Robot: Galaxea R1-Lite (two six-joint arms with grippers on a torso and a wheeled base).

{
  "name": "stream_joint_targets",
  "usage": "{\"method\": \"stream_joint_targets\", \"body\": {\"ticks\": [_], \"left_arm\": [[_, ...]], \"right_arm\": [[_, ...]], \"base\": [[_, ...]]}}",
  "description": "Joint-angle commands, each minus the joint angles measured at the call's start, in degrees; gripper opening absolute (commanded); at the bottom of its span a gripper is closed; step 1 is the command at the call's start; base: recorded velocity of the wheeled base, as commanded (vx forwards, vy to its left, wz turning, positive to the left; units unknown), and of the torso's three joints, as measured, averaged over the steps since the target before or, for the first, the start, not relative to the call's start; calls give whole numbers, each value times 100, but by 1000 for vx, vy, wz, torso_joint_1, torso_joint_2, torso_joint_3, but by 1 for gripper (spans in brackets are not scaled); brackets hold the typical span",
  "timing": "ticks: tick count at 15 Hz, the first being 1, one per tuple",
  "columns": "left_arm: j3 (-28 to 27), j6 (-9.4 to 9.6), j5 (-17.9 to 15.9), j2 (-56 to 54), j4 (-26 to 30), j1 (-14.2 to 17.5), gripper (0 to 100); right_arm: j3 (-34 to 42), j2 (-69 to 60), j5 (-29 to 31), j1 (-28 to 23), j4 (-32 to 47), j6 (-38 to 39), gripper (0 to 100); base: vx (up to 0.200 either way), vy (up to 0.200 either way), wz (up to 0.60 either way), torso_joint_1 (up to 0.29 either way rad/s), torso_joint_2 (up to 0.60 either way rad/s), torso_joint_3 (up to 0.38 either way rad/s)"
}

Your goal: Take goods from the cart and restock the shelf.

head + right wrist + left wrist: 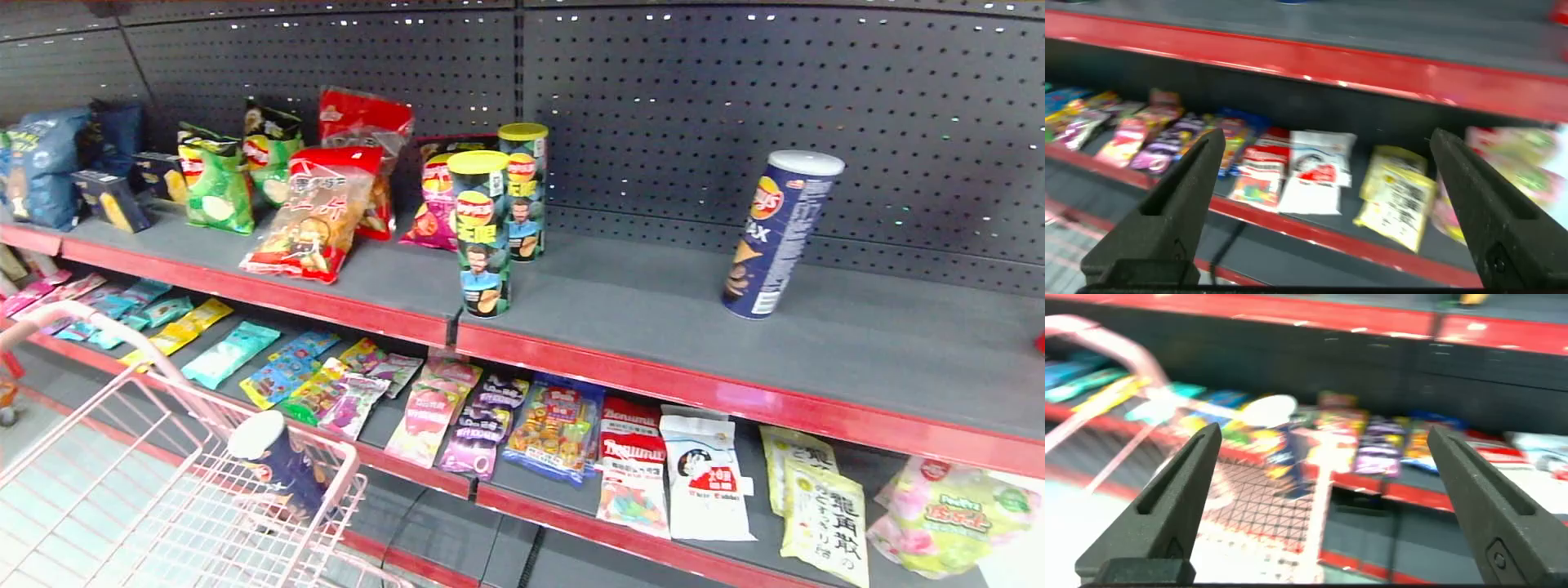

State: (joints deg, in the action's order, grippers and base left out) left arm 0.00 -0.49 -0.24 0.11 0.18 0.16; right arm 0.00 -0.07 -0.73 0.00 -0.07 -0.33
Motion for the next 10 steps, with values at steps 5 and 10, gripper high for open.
{"method": "stream_joint_targets", "body": {"ticks": [5, 10], "left_arm": [[0, -4, -2, -2, -1, 2, 100], [0, -4, -2, -2, -1, 2, 100]], "right_arm": [[0, 7, -6, 0, -1, 7, 100], [0, 7, -6, 0, -1, 24, 100]], "base": [[0, 0, 600, 4, 5, 1], [0, 0, 360, 1, 1, 2]]}}
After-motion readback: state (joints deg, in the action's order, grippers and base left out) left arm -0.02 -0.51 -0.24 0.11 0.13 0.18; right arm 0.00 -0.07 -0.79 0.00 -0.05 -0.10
